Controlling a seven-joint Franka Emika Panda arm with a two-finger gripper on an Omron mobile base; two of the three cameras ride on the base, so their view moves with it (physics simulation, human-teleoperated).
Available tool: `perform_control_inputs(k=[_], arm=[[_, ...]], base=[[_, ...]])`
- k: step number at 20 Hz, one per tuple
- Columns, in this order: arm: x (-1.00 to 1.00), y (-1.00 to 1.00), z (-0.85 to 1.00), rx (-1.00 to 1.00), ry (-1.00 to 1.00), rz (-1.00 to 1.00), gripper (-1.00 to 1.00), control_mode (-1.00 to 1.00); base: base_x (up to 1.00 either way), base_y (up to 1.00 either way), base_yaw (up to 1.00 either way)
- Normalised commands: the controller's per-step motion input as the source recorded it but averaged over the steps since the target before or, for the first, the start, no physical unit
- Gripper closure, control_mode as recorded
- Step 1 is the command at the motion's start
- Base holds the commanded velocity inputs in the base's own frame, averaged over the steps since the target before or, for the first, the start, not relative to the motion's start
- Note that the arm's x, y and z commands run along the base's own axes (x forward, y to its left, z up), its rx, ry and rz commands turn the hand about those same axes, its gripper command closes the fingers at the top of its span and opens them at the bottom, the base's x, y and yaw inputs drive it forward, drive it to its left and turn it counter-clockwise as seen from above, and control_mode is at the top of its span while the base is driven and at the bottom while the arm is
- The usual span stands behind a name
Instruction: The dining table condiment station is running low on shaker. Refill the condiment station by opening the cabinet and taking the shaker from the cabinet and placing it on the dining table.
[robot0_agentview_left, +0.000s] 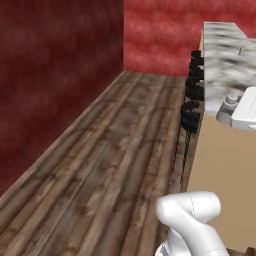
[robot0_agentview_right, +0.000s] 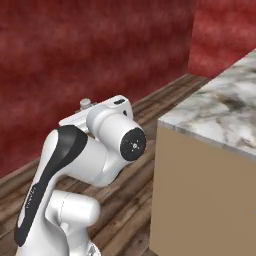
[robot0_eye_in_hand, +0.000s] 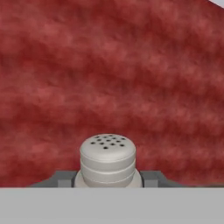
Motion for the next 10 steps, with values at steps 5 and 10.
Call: perform_control_inputs(k=[5, 10], arm=[[0.0, 0.0, 0.0, 0.0, 0.0, 0.0, 1.0, 1.0], [0.0, 0.0, 0.0, 0.0, 0.0, 0.0, 1.0, 1.0]], base=[[1.0, 1.0, -0.2], [1.0, 1.0, -0.23]])
